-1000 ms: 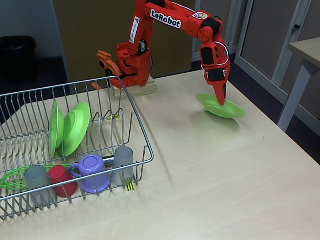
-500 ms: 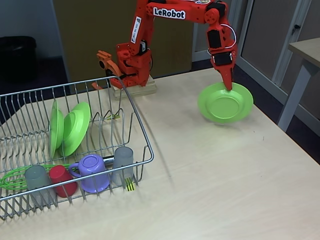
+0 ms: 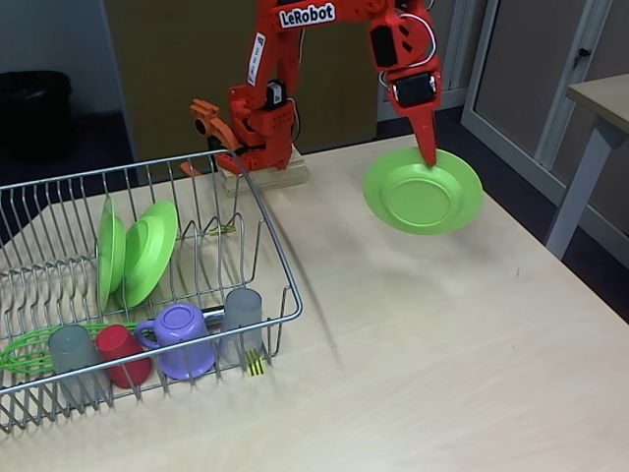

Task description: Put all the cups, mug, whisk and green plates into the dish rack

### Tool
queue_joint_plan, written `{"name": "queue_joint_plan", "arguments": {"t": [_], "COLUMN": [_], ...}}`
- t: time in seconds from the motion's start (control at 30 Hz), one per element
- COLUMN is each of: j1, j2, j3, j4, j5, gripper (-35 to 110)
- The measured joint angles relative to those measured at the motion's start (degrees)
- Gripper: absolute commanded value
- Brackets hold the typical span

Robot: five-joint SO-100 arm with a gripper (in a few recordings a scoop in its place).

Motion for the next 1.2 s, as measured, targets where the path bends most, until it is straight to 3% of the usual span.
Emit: {"name": "queue_joint_plan", "arguments": {"t": [0.27,0.53,0.9,1.2], "j1": [8.0,17.8,36.9,44.4], "j2": [0.3,7.5,27.7,37.4], "j3": [-19.4,-19.6,13.4,38.3], "j4": [8.9,9.4,-2.2,-13.2], "j5": [-12.7,-23.1,-28.3,-28.3], "gripper": [0,0,0,0]}}
